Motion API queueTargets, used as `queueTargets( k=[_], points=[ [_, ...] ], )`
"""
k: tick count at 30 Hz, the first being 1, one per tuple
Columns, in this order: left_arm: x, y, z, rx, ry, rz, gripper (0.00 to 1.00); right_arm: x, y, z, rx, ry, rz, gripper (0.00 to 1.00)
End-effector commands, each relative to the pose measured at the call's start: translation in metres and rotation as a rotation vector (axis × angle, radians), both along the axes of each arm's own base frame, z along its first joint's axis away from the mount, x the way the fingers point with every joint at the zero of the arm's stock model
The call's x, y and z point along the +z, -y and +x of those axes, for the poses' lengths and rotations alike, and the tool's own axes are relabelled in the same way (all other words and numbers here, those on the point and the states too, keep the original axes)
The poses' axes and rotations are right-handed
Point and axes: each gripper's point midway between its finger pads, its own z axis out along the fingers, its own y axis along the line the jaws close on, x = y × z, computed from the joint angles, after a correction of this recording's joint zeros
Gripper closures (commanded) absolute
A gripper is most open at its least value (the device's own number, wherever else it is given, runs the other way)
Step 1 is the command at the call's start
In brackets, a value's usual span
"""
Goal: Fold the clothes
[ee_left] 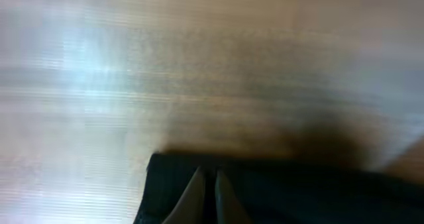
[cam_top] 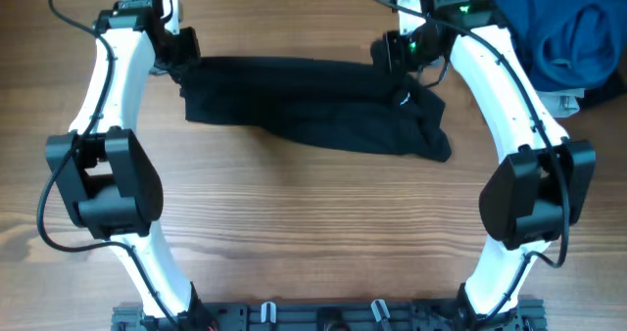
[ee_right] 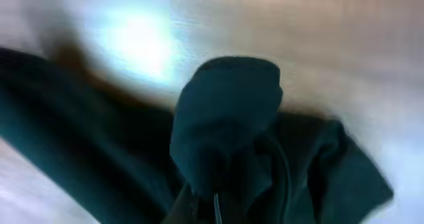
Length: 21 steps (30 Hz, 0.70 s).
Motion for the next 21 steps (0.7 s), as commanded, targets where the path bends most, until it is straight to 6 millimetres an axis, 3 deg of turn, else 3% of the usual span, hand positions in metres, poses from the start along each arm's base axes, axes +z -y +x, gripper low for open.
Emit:
queueTargets(
  k=[1,4,8,11,12,14,16,18,21],
  points=[
    [0.001,-0.010,-0.016,-0.013,-0.051,0.058,0.96,-0.001,0.031,-0.009,-0.082,-0.055,-0.056,0.96],
    [-0.016,-0.008,-0.019,-0.018,-0.098,0.053,0.96,-0.012,0.050,-0.020,-0.144,-0.124,-0.069,0.96],
    [-0.041,-0.007,-0.022,-0.022,-0.155,0.046,0.96,-0.035,0.053,-0.040,-0.159,-0.213,-0.077,0.92],
    [-0.050,-0.007,-0.029,-0.023,-0.195,0.043,0.95,-0.049,0.056,-0.063,-0.156,-0.304,-0.096,0.48],
    [-0.051,-0.006,-0.034,-0.024,-0.219,0.042,0.86,-0.050,0.057,-0.068,-0.157,-0.324,-0.102,0.30],
    [-0.052,-0.006,-0.044,-0.024,-0.258,0.039,0.35,-0.051,0.058,-0.069,-0.159,-0.327,-0.104,0.27],
    [-0.053,-0.005,-0.050,-0.025,-0.284,0.036,0.14,-0.050,0.057,-0.065,-0.159,-0.312,-0.100,0.27],
    [-0.053,0.001,-0.051,-0.034,-0.286,0.000,0.09,-0.050,0.057,-0.062,-0.159,-0.299,-0.098,0.27],
    [-0.051,0.014,-0.051,-0.066,-0.280,-0.073,0.09,-0.050,0.056,-0.056,-0.158,-0.275,-0.094,0.27]
  ],
)
